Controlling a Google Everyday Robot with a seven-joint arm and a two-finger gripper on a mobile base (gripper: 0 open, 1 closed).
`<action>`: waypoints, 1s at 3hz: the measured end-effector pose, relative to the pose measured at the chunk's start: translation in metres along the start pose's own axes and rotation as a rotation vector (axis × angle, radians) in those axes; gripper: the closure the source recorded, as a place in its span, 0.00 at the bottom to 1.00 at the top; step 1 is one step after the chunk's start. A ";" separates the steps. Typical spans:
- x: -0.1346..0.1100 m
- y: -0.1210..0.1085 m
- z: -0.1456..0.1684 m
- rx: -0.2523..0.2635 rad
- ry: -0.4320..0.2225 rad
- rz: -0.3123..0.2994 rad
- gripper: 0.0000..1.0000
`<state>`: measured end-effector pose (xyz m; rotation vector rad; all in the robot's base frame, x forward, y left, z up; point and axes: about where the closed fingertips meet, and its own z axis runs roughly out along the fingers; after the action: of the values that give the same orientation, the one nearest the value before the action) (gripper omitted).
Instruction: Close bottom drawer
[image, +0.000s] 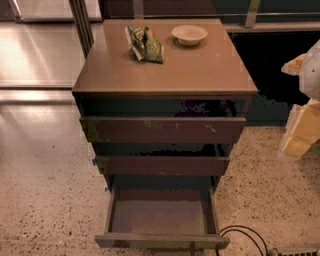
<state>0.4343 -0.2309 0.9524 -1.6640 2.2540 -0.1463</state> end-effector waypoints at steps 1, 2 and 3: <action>0.031 0.017 0.045 -0.008 0.010 0.054 0.00; 0.067 0.042 0.097 -0.055 -0.002 0.111 0.00; 0.098 0.082 0.148 -0.146 -0.068 0.185 0.00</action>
Offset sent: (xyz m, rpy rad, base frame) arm -0.0438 -0.0651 -0.2000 0.1140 0.1339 -0.1443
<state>0.3825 -0.2806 0.7703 -1.4935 2.4011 0.1205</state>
